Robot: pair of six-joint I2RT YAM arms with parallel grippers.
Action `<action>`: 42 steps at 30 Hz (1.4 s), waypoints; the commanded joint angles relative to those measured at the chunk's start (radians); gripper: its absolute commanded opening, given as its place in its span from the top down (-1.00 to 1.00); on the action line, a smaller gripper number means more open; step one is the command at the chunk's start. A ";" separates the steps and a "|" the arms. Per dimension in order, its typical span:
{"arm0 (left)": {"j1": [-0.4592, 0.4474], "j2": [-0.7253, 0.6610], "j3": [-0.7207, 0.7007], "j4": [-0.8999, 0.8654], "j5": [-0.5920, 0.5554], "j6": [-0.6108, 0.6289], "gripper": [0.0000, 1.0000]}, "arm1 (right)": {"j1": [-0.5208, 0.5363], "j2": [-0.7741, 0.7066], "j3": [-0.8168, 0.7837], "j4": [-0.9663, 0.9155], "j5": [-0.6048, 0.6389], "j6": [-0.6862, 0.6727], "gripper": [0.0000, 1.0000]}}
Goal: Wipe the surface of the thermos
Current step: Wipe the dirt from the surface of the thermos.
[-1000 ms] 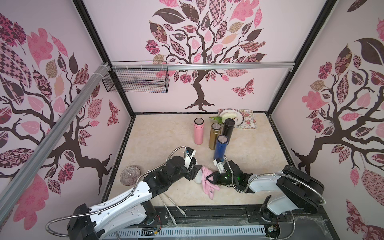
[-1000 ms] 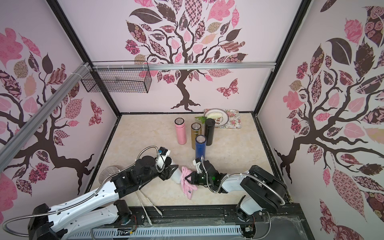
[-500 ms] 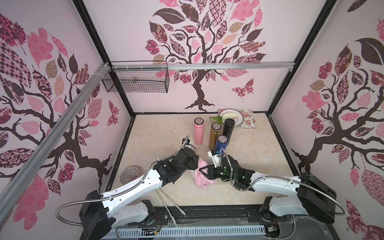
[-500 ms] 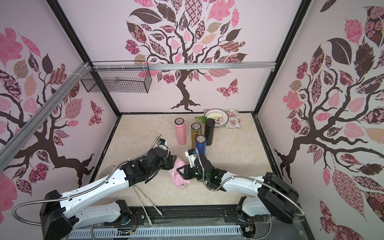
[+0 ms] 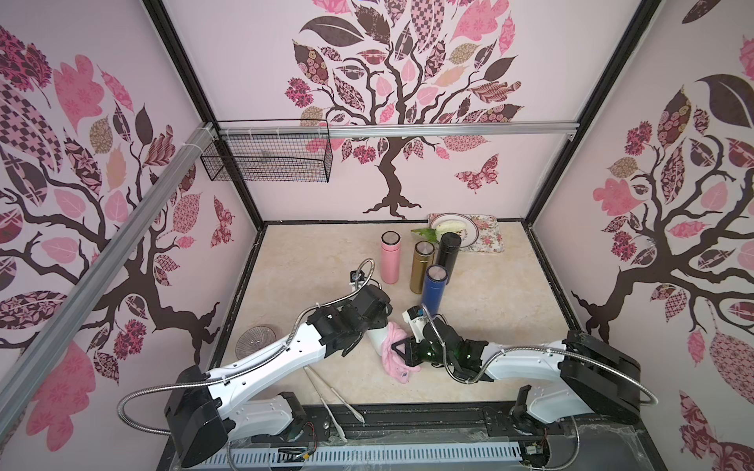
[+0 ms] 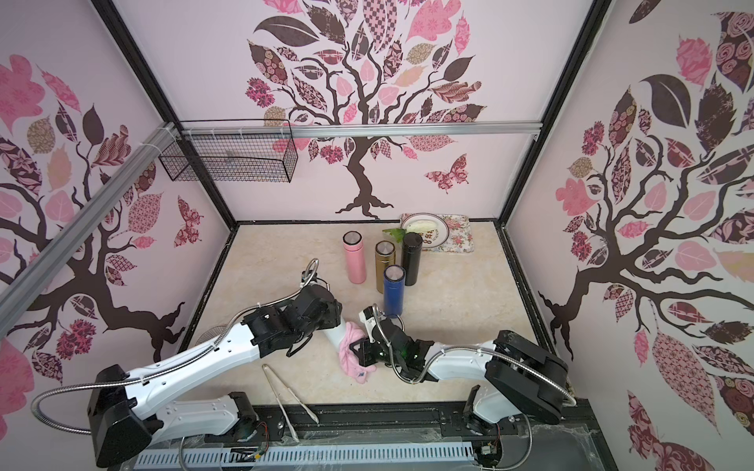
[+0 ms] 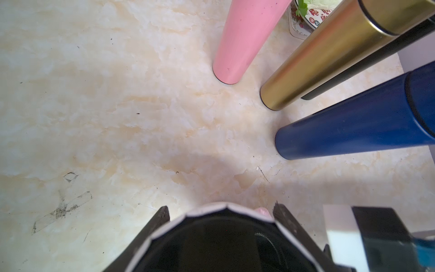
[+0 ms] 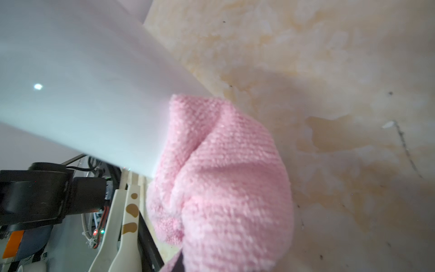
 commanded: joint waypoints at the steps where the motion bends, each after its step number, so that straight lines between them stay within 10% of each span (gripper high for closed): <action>1: -0.007 0.012 0.042 0.087 0.059 -0.061 1.00 | 0.018 -0.052 0.067 0.125 -0.019 -0.069 1.00; 24: -0.006 0.040 0.029 0.142 0.140 -0.092 1.00 | 0.088 0.031 0.155 0.300 0.259 -0.256 1.00; 32: -0.007 0.005 0.005 0.125 0.124 -0.092 1.00 | 0.088 0.015 0.025 0.223 0.611 -0.108 1.00; 42: -0.006 -0.028 0.014 0.094 0.104 -0.091 1.00 | 0.087 0.041 -0.059 0.061 0.681 0.076 1.00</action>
